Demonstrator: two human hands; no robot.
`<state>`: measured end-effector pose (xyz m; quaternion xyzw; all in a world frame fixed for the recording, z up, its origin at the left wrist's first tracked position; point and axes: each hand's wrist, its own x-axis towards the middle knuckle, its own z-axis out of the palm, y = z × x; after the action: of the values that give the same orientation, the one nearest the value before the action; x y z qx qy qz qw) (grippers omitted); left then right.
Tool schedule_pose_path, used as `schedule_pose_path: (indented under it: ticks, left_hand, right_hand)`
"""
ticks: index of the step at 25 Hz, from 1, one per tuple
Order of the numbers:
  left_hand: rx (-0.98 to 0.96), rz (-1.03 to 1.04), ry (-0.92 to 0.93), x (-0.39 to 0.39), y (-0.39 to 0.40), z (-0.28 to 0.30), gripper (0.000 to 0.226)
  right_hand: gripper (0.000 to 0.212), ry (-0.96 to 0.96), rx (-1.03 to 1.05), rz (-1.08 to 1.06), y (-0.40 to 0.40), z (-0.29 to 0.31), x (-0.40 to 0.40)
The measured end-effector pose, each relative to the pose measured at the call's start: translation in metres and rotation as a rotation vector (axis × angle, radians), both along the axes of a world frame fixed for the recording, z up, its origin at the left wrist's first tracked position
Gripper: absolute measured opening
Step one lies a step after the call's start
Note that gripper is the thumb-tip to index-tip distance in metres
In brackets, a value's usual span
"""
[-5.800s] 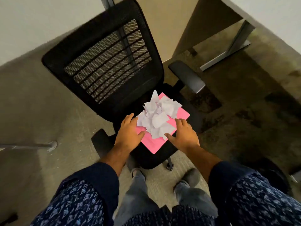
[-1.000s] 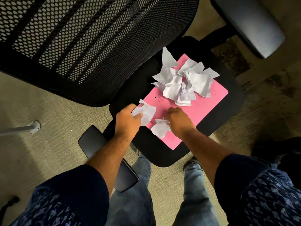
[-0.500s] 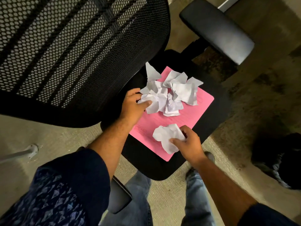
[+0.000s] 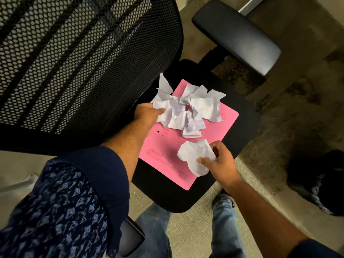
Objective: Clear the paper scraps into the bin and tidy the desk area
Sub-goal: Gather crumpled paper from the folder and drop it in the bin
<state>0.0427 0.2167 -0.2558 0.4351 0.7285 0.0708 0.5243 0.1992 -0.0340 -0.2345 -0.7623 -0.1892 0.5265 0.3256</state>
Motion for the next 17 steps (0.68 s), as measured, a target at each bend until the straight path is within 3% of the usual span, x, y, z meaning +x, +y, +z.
schedule_pose_path:
  ticks: [5, 9, 12, 17]
  left_hand:
    - [0.086, 0.125, -0.015, 0.008, -0.002, -0.003, 0.056]
    - [0.177, 0.153, -0.032, 0.008, -0.013, 0.0, 0.017]
    - [0.262, 0.099, -0.037, 0.002, -0.022, 0.008, 0.014]
    - [0.355, 0.119, -0.062, -0.009, -0.054, 0.033, 0.039]
  right_hand:
    - [0.042, -0.009, -0.009, -0.006, 0.003, -0.005, -0.006]
    - [0.053, 0.034, -0.006, -0.047, 0.001, -0.009, -0.01]
    - [0.053, 0.064, 0.011, -0.06, 0.005, -0.008, -0.012]
    - [0.029, 0.084, 0.03, -0.031, 0.01, -0.002, -0.012]
